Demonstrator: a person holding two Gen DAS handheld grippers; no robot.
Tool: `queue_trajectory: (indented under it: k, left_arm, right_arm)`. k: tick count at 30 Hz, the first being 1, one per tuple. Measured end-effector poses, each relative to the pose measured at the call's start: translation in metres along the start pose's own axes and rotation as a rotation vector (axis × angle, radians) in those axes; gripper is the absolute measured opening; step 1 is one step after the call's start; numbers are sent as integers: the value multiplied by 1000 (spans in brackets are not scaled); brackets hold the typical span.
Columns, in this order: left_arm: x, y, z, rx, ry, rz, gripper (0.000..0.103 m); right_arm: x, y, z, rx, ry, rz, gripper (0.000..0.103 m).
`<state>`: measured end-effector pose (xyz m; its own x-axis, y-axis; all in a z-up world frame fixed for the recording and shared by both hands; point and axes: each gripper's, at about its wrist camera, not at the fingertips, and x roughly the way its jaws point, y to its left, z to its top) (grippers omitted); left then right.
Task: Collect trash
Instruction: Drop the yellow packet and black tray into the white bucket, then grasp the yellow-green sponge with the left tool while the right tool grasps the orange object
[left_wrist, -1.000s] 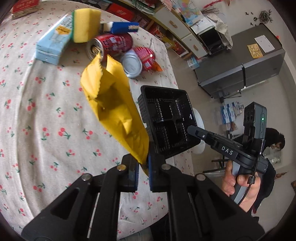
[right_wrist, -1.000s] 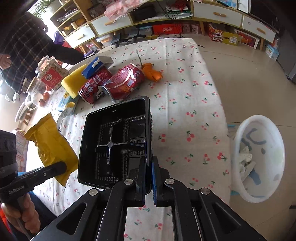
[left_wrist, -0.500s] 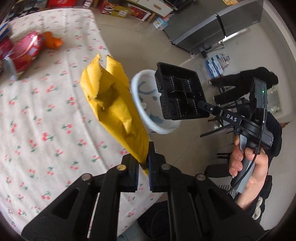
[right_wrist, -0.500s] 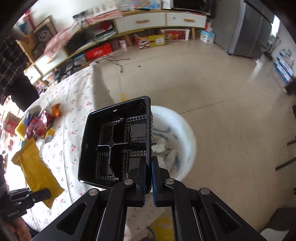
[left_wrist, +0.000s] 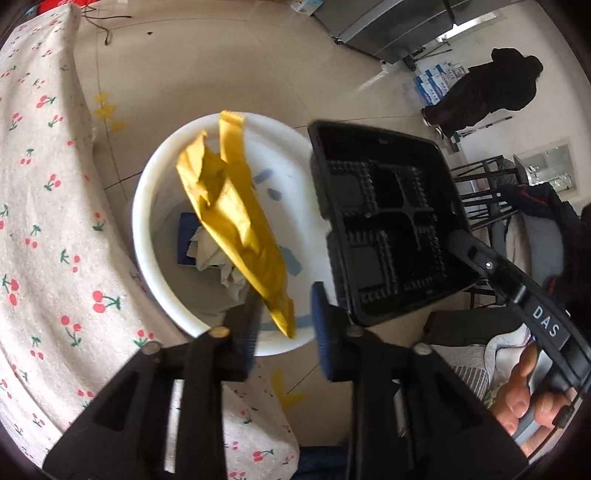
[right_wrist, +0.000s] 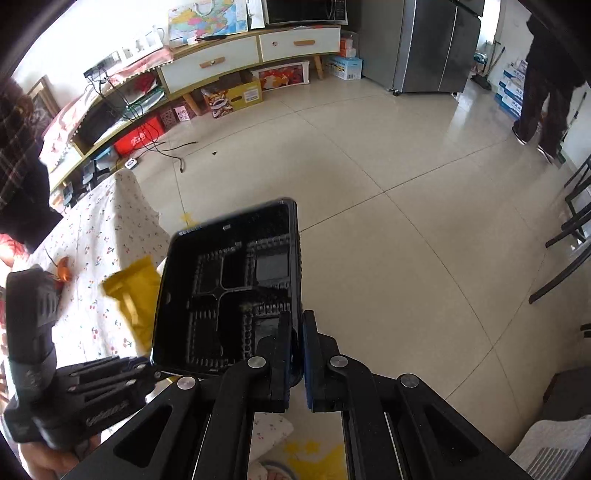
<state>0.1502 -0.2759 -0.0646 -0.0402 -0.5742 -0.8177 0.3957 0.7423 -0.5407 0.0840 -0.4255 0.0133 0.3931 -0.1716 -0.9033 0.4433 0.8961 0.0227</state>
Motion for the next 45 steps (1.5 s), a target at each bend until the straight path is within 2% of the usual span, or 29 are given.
queue_trajectory:
  k: [1,3,7,12,27,29,30,31,32,33,37,41,45]
  left_arm:
    - [-4,2,-4,-7,-18,4,47]
    - [-12,5,-9,6,-29,-9,48]
    - [-27,12,-29,19,-63,29,49]
    - [-46,28,-47,-12,-85,45,50]
    - [-117,99,-109,-112,-112,210,51]
    - [-123,108,-112,-131,-119,230,52]
    - [-127,112,-116,-140,-125,235,52]
    - [-140,128,-124,-146,-132,235,52]
    - [-148,136,-128,-155,-141,236,52]
    - [-153,142,-132,-167,-153,234,52]
    - [-172,169,-145,-212,-185,228,52]
    - [-186,183,-151,-239,-213,244,52]
    - [-204,198,-153,-276,-250,266,52]
  right_arm:
    - [2,0,0,-2,4,-3,6]
    - [5,-1,1,-8,14,-1,6]
    - [10,0,3,-22,22,-3,6]
    - [17,14,4,-60,33,6,6]
    - [41,48,8,-152,96,-40,7]
    - [44,51,8,-174,106,-63,12]
    - [48,56,8,-188,118,-77,22]
    - [50,57,8,-197,127,-91,43]
    - [49,57,8,-198,121,-104,51]
    - [46,58,8,-202,103,-117,54]
    - [30,65,4,-211,55,-136,54]
    - [21,86,-4,-253,73,-29,54]
    - [10,124,-13,-322,59,67,54]
